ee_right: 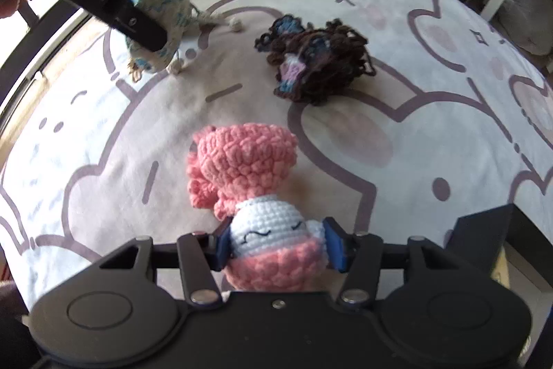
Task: Organize objects
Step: 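Carry the pouch in the left tool while the right tool carries the pink doll to the box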
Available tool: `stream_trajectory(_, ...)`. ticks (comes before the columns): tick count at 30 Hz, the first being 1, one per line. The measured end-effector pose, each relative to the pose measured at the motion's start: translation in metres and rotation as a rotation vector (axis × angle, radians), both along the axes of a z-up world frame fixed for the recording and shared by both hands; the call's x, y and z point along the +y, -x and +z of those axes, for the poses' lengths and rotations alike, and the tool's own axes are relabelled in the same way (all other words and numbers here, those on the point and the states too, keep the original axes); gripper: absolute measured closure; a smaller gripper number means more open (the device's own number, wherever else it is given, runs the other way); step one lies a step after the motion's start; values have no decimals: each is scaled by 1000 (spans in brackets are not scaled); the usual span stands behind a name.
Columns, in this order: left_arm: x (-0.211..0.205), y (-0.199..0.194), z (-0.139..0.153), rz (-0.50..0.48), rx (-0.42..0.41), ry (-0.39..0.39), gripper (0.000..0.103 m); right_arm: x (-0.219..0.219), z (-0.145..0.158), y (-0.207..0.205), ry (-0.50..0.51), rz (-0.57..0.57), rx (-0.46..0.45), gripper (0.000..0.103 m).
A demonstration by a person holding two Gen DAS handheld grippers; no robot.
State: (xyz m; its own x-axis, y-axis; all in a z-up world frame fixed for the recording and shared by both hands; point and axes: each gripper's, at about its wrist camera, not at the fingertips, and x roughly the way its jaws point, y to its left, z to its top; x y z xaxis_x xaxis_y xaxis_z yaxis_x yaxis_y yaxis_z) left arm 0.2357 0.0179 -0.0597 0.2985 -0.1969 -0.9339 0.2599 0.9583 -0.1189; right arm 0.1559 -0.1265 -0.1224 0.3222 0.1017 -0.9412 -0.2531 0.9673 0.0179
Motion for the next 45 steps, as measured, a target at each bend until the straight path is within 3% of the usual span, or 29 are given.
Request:
stream_trajectory(3,-7,4,53,18,-45,-7,96,-11,41,5,-67,-125,12,48)
stream_trajectory(7,-14,5,117,66,-85,-3,96,-21,102,17,-55,-218,-46,48)
stream_trajectory(12,-31,14,166,54,-152,-16,96,-41,159,23,-110,-321,-84,48)
stream_trajectory(28,-66,50,181,130,-90,35,96,-94,197,26,-162,-428,-71,48)
stream_trajectory(35,-122,75,205,305,-132,47,96,-169,217,32,-158,-341,-100,48)
stream_trajectory(39,-151,99,216,381,-128,102,96,-200,230,36,-136,-240,-66,48)
stream_trajectory(45,-167,104,234,352,-50,176,96,-217,260,39,-116,-213,5,48)
